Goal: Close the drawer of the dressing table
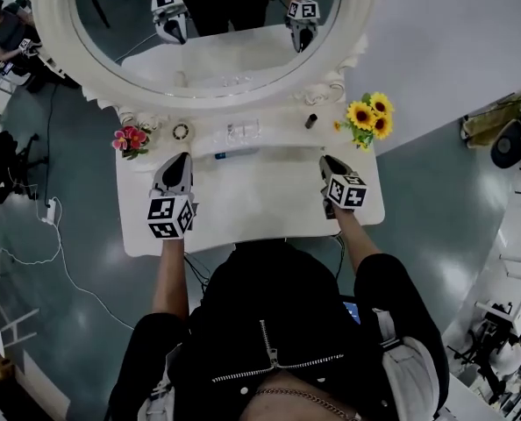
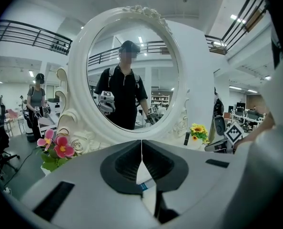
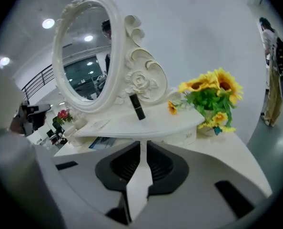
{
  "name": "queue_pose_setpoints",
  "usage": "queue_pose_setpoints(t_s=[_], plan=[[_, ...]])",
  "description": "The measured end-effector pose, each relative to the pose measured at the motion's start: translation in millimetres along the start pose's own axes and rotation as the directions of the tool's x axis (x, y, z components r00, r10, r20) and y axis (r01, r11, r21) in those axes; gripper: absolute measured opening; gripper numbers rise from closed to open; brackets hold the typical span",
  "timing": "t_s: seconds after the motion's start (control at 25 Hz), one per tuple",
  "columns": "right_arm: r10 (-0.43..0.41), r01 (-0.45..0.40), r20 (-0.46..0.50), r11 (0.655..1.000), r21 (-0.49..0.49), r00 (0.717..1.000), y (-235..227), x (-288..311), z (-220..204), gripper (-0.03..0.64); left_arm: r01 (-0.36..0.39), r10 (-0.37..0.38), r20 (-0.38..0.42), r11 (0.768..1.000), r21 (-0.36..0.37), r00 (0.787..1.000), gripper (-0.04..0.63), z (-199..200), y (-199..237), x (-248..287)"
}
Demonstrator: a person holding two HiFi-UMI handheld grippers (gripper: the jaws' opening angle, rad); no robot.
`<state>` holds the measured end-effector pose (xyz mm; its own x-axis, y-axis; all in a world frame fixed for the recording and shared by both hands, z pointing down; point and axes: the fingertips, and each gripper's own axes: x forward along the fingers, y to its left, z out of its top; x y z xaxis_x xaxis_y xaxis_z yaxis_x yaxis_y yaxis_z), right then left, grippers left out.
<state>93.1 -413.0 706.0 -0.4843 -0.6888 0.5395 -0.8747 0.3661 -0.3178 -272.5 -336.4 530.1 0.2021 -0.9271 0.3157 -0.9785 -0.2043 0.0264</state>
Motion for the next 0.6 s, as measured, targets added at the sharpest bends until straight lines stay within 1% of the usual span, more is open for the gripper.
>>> queue_pose_setpoints(t_s=[0.08,0.16,0.24,0.4,0.6], plan=[[0.016,-0.015,0.018,0.996,-0.090,1.000,19,-6,13,0.029,0.010,-0.010,0.013,1.000,0.004,1.000,0.021,4,-1,1],[0.043,-0.034,0.047,0.984,-0.176,0.998,41,-12,33,0.018,0.017,-0.017,0.028,1.000,0.008,0.999,0.021,9,-2,2],[0.081,-0.058,0.086,0.969,-0.241,0.993,67,-16,57,0.009,0.022,-0.023,0.046,1.000,0.014,0.999,0.021,16,-3,2],[0.164,-0.101,0.175,0.941,-0.322,0.971,121,-26,109,0.006,0.025,-0.027,0.081,0.999,0.029,0.996,0.021,30,-1,0],[0.233,-0.121,0.259,0.915,-0.385,0.937,173,-38,161,0.005,0.018,-0.022,0.121,0.999,0.042,0.992,0.021,48,5,-5]])
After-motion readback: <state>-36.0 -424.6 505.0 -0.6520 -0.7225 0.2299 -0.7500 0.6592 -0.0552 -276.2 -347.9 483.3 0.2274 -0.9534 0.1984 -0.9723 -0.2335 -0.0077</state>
